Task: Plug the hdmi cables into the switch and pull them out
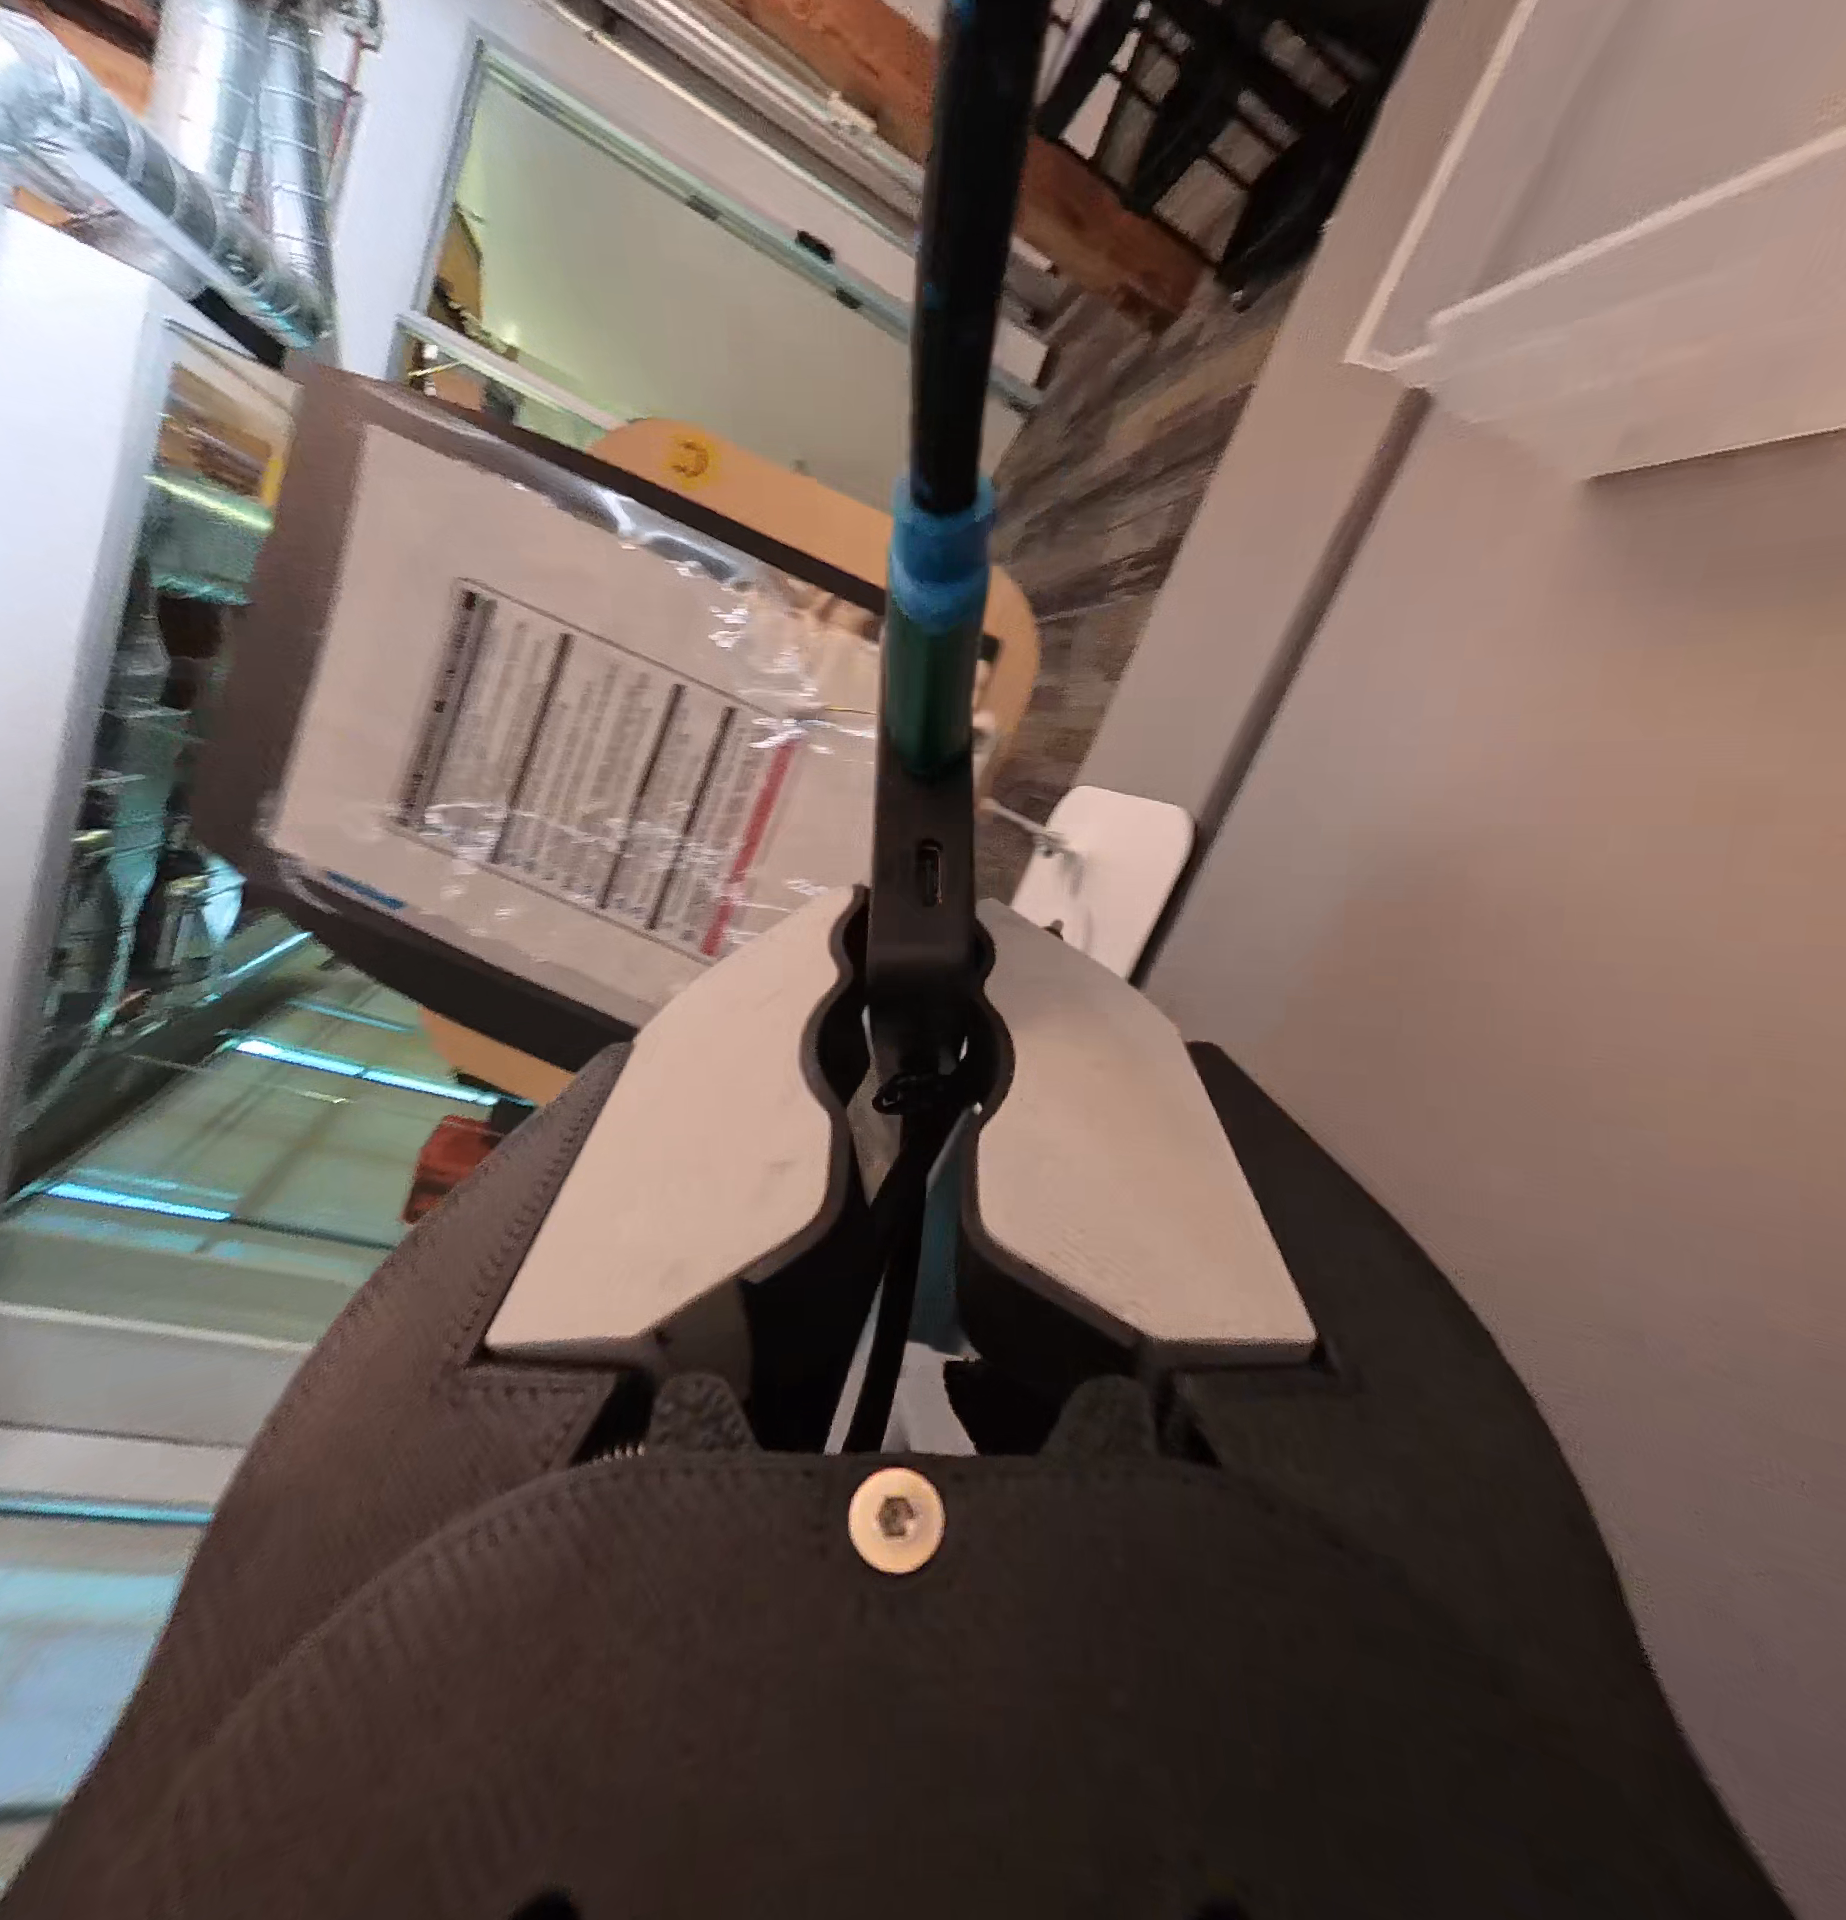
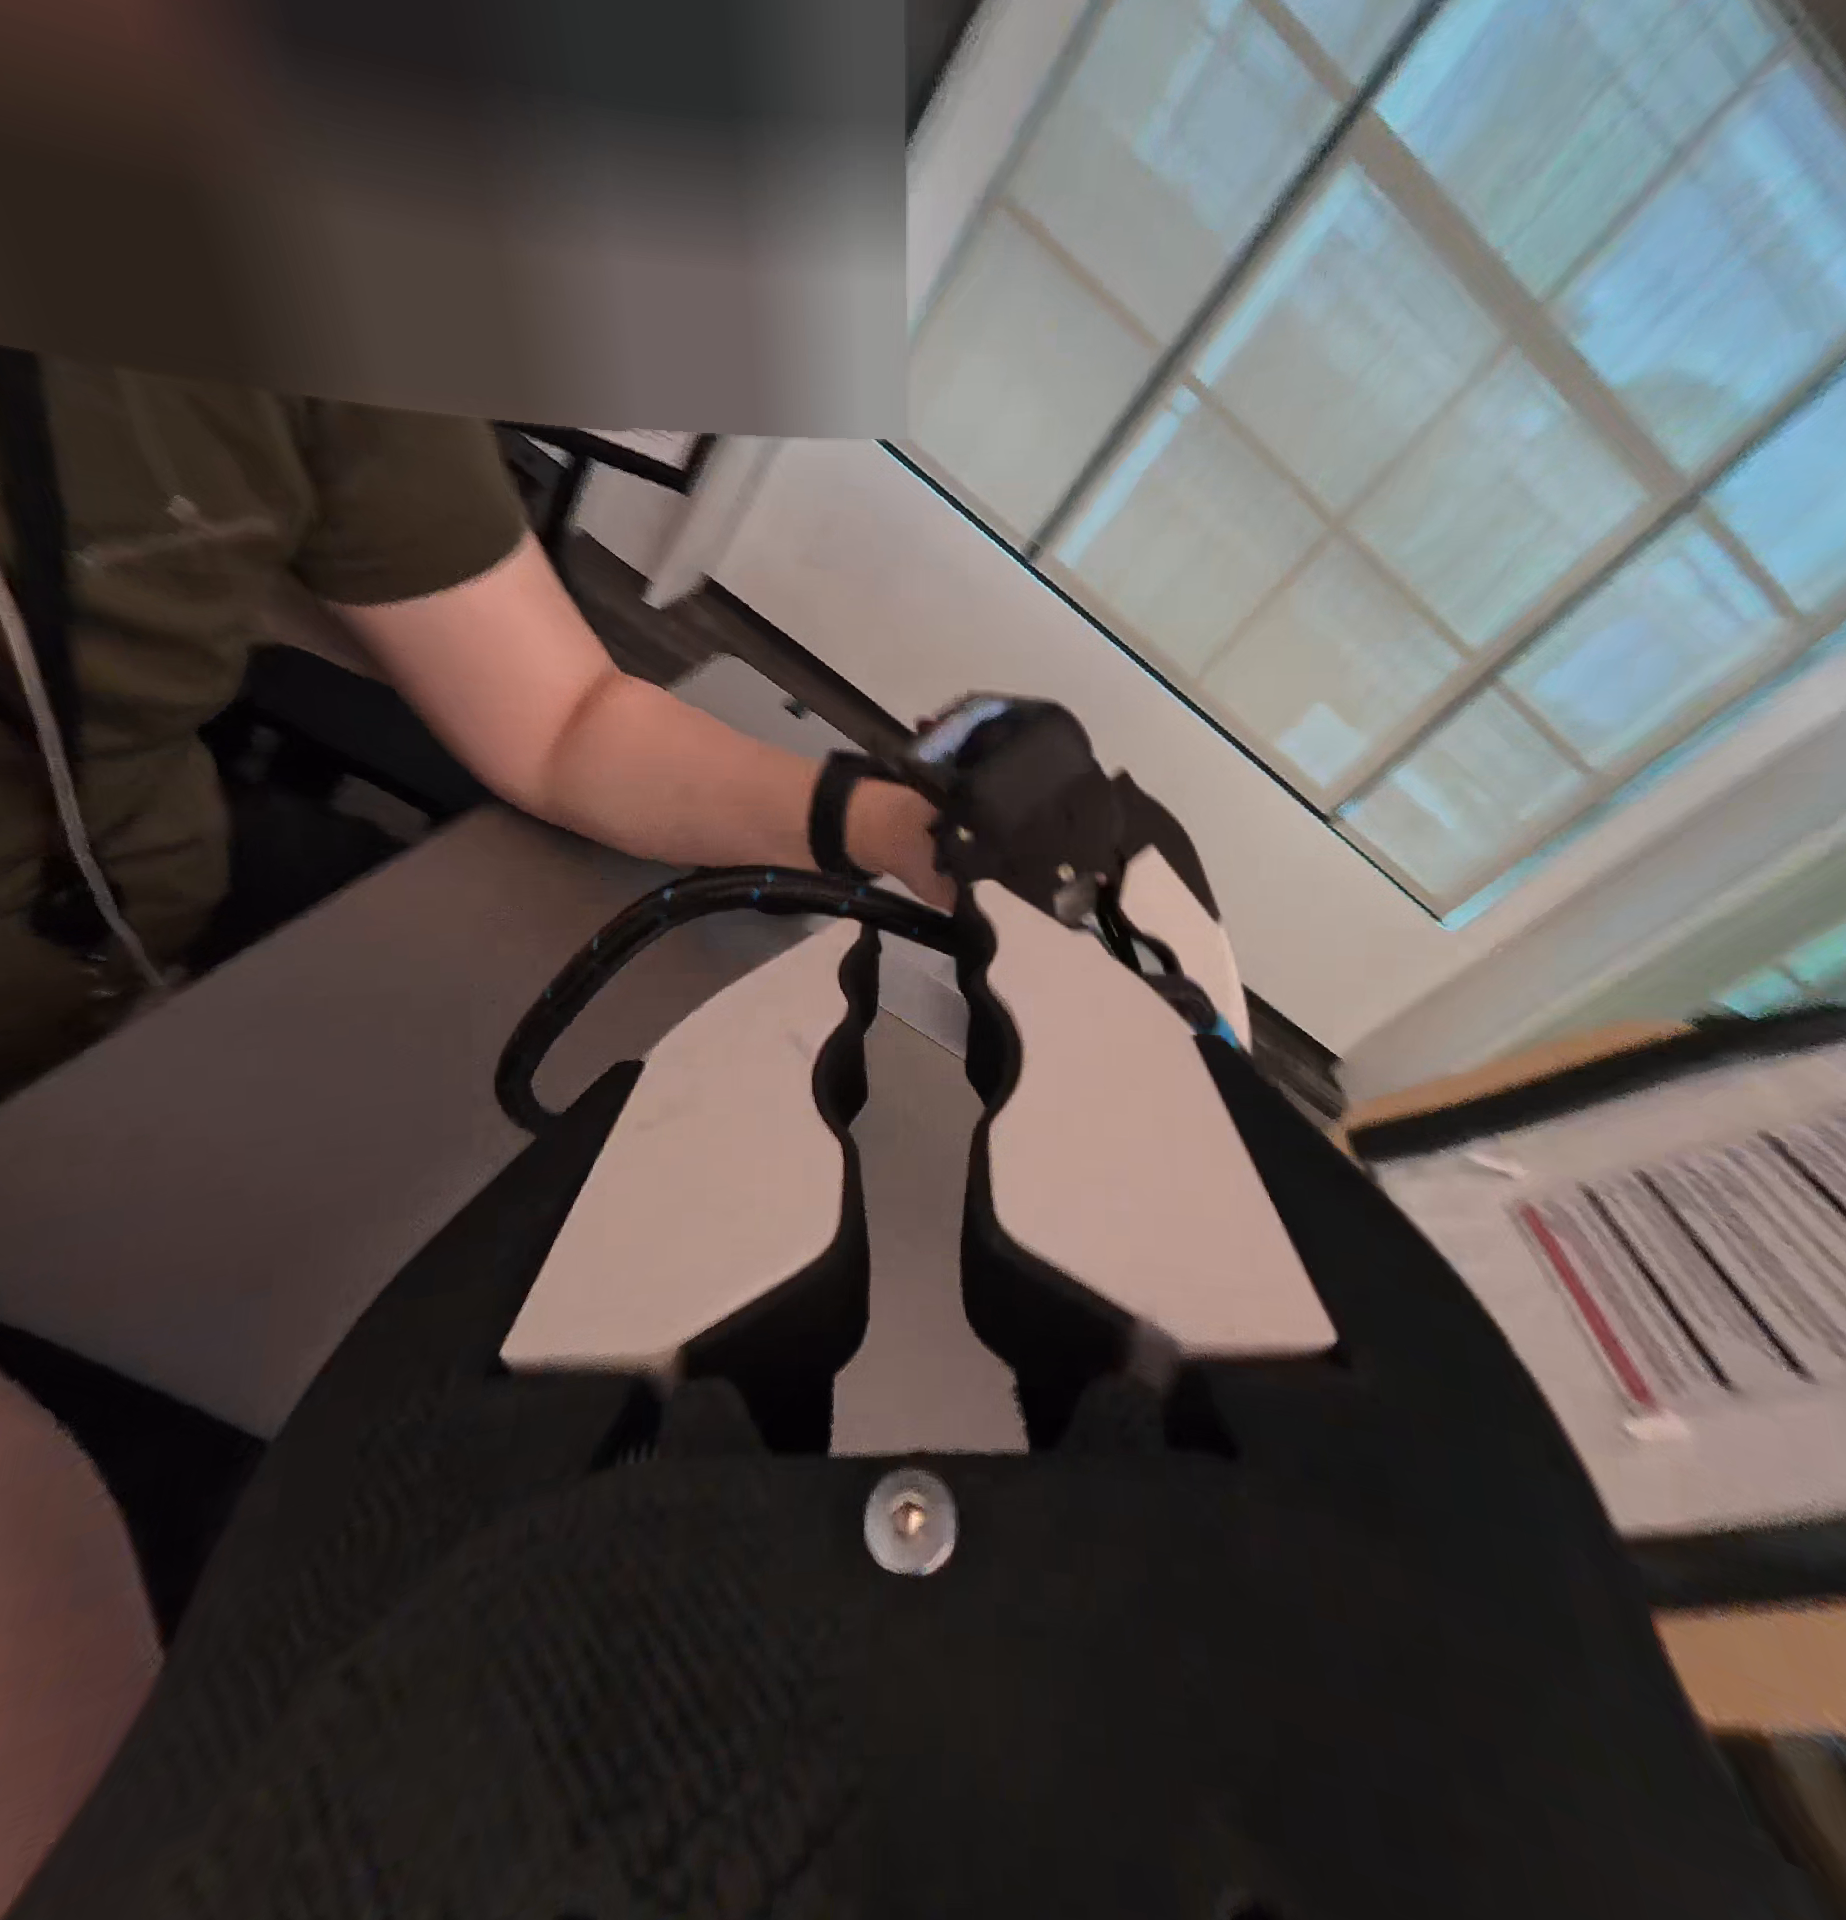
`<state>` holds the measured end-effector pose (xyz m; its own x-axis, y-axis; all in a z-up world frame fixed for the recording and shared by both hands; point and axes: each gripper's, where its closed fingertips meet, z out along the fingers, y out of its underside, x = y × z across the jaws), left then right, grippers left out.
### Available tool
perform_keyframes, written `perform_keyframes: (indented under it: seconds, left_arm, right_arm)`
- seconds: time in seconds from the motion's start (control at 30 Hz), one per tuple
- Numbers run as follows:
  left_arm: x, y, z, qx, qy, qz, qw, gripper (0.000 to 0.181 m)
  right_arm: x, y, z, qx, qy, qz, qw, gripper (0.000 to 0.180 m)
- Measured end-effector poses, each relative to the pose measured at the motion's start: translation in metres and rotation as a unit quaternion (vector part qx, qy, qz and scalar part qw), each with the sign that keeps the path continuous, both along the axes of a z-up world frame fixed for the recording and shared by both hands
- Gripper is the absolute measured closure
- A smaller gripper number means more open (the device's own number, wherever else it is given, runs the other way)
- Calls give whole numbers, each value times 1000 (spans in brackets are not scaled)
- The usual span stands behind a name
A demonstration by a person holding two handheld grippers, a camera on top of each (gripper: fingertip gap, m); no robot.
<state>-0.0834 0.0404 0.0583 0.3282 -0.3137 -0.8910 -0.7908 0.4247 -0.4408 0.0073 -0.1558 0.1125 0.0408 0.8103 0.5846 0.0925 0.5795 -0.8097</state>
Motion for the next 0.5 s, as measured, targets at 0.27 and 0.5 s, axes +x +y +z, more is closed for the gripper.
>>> perform_keyframes:
  seconds: [0.27,0.5]
  left_arm:
    - [-38,5,43,-27,-89,26,995,167]
    - [-43,-33,65,102,-3,-32,994,167]
  right_arm:
    - [2,11,32,106,-27,-203,973,146]
    - [-30,50,63,97,37,-260,960,144]
